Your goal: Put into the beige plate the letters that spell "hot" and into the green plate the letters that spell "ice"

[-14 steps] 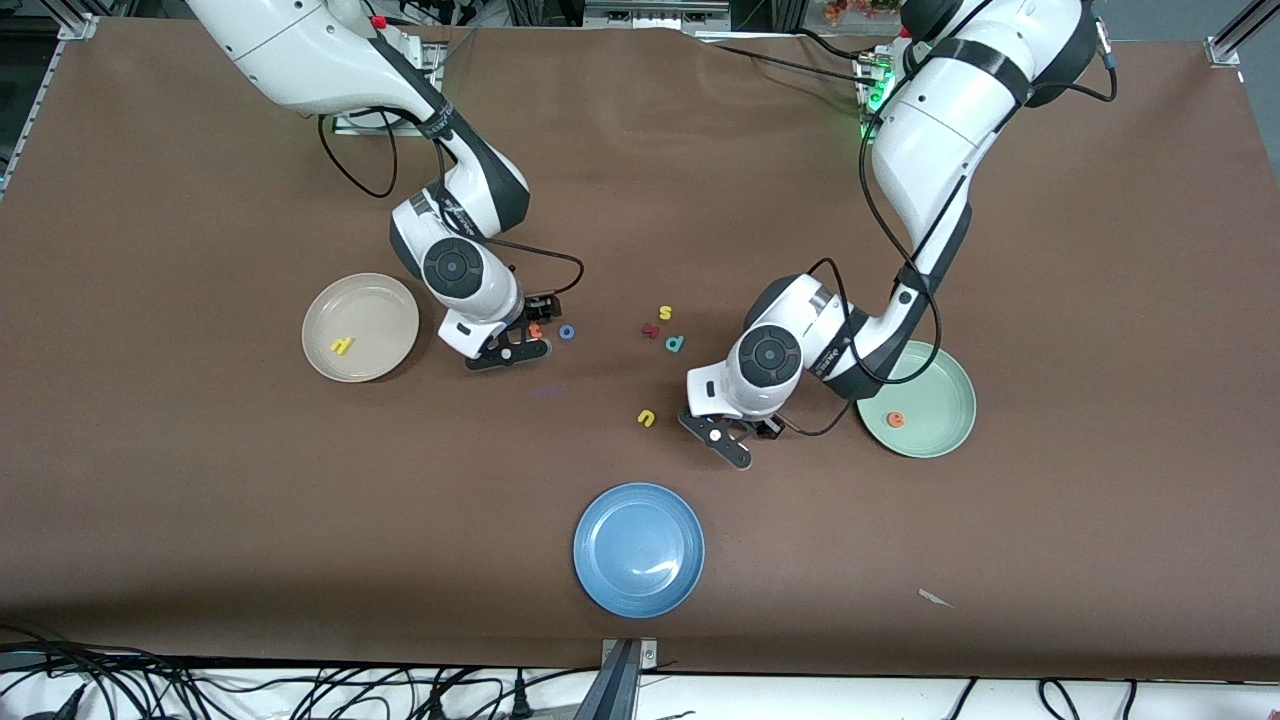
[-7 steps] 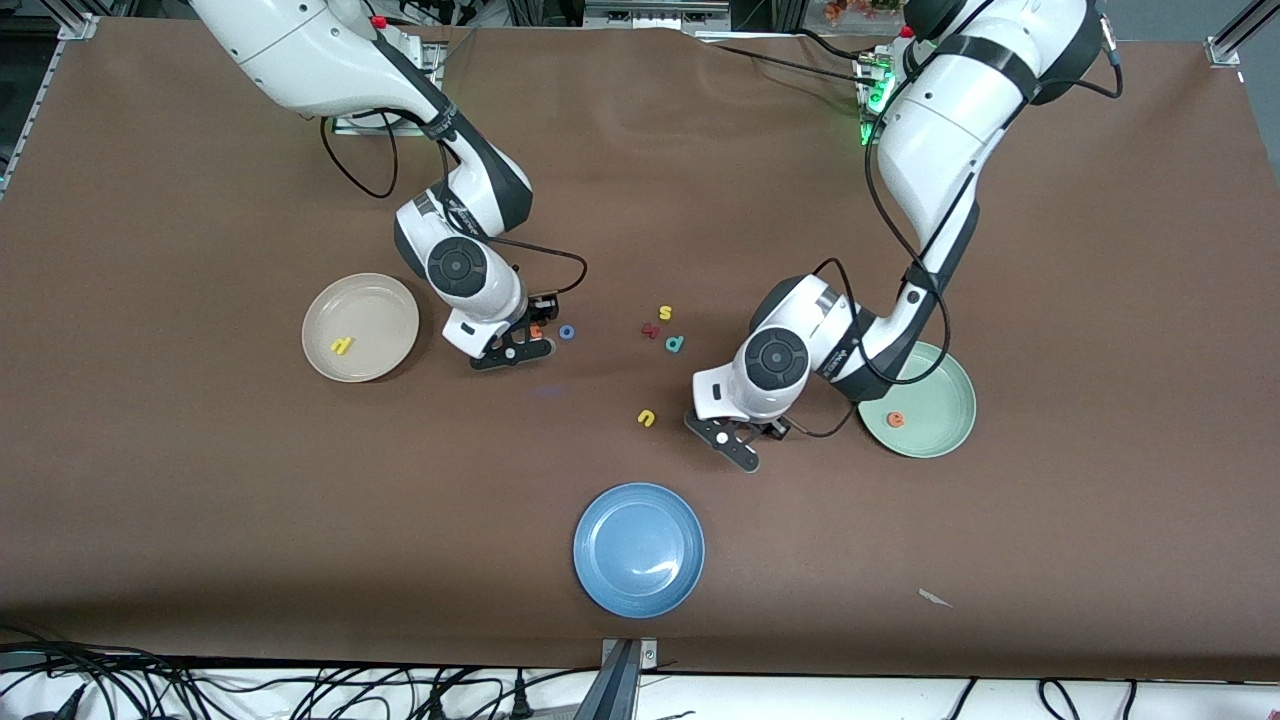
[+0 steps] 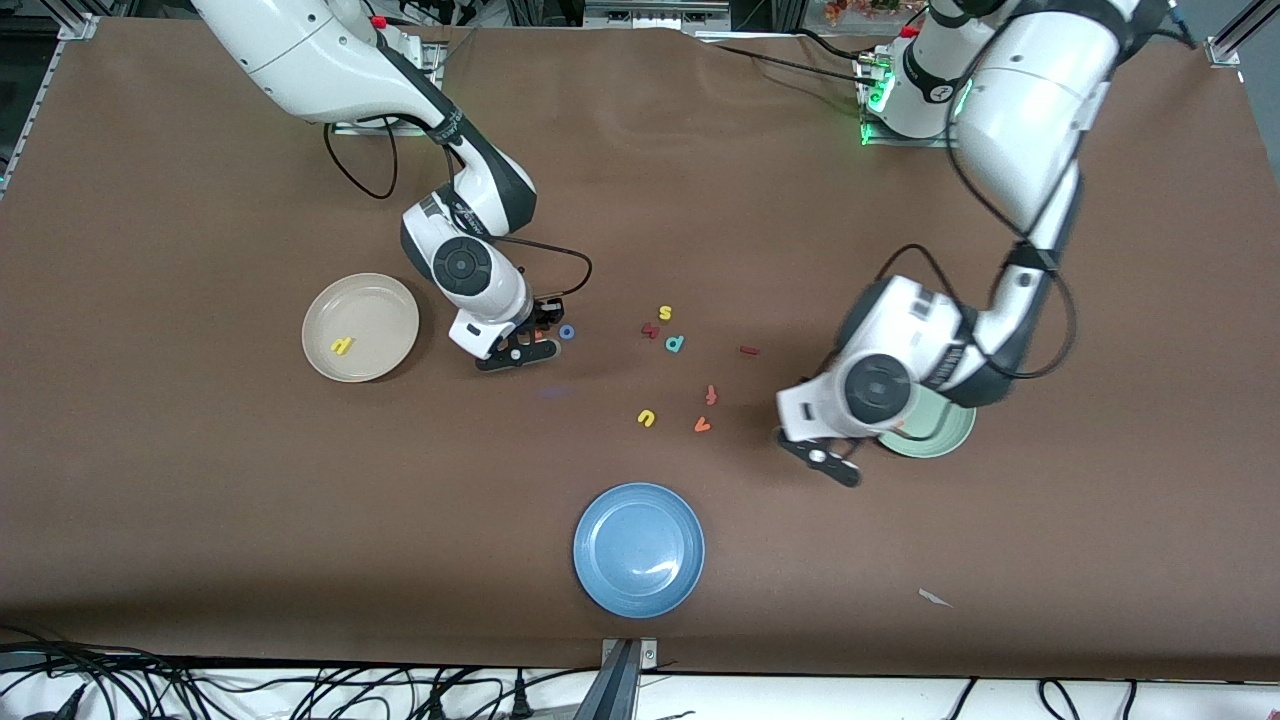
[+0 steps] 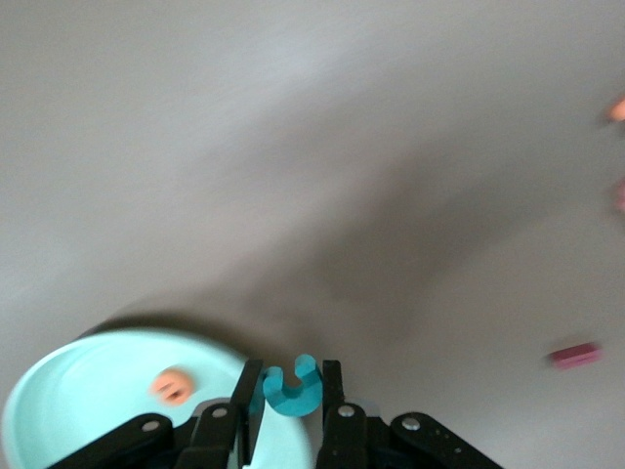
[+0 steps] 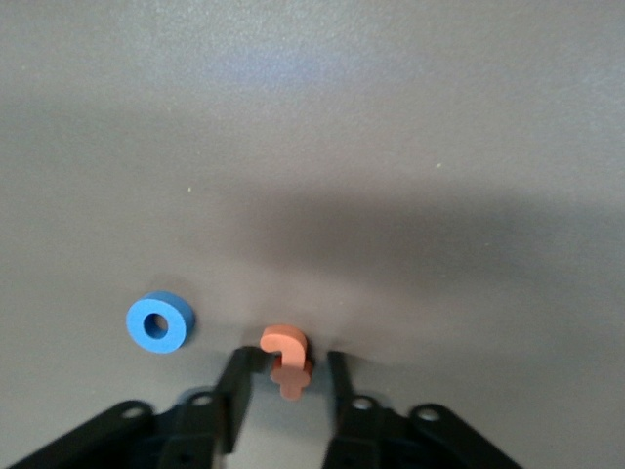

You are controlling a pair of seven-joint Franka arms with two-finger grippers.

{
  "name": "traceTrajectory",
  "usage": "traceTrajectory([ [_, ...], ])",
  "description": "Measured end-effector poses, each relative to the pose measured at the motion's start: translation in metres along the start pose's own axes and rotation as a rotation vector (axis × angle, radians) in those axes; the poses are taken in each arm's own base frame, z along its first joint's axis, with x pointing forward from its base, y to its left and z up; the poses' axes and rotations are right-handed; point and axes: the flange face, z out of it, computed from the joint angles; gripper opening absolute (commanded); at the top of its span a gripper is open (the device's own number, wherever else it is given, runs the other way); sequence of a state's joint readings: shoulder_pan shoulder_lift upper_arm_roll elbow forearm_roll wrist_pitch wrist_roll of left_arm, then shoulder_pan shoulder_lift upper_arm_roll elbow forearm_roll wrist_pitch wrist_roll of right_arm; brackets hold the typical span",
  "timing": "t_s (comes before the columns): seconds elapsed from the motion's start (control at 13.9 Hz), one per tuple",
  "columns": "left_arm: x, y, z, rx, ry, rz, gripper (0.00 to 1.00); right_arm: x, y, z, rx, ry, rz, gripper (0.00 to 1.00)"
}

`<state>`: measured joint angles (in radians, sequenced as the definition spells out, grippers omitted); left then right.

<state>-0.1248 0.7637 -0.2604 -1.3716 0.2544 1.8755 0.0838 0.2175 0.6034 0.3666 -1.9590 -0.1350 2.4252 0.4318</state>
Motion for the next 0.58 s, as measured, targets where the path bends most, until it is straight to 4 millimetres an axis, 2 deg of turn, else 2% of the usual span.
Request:
traceTrajectory([
  [0.22,-0.023,-0.057,0.018,-0.027,-0.031,-0.019,0.17,0.0,0.001,-0.001,-0.001,0.002,0.002,0.09],
  [0.29,-0.029,-0.069,0.029,-0.037,-0.036,-0.019,0.27,0.0,0.001,-0.001,-0.001,0.002,0.002,0.09],
  [0.36,-0.034,-0.077,0.041,-0.044,-0.033,-0.018,0.79,0.0,0.001,-0.001,-0.001,0.002,0.002,0.09],
  [0.43,-0.037,-0.079,0.052,-0.048,-0.025,-0.015,1.0,0.001,0.001,-0.001,-0.001,0.002,0.006,0.09],
  [0.58,-0.039,-0.078,0.064,-0.053,-0.018,-0.012,1.0,0.003,0.003,-0.002,-0.001,0.004,0.023,0.09],
])
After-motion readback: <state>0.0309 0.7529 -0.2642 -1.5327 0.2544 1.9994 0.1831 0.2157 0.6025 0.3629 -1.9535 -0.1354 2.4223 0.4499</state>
